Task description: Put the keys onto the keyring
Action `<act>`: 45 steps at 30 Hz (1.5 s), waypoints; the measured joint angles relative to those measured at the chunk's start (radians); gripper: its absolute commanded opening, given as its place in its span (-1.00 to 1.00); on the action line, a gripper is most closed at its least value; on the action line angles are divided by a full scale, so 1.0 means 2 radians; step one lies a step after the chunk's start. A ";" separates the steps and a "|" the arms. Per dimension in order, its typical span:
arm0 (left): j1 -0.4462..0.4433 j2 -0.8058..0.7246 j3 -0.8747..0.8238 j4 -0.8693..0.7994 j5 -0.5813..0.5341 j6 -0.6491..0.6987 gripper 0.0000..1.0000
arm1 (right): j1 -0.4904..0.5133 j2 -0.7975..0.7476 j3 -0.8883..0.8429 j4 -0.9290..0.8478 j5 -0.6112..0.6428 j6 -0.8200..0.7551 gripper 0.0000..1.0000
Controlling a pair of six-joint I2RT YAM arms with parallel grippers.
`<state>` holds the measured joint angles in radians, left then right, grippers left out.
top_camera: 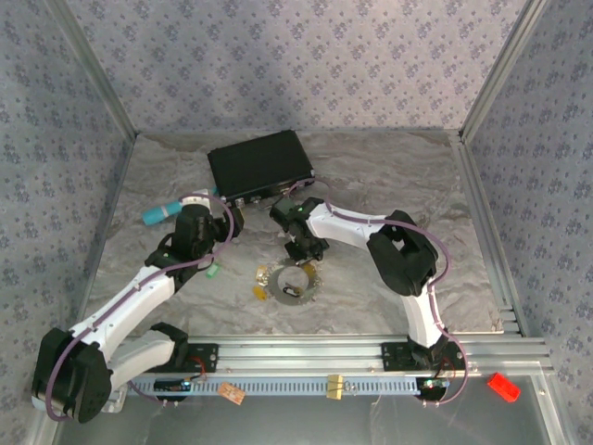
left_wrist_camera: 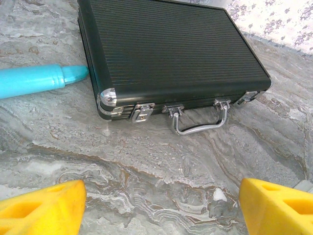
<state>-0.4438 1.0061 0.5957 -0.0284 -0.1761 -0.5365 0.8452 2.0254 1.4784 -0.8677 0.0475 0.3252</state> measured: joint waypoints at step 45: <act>-0.056 -0.071 0.008 -0.036 0.369 0.505 -0.41 | -0.019 -0.316 -0.191 0.192 -0.225 -0.384 -1.00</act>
<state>-0.5552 0.8650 0.6125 -0.1001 0.5625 0.4725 0.8078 1.3941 1.0969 -0.4831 -0.4019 -0.4431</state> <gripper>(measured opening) 0.319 0.052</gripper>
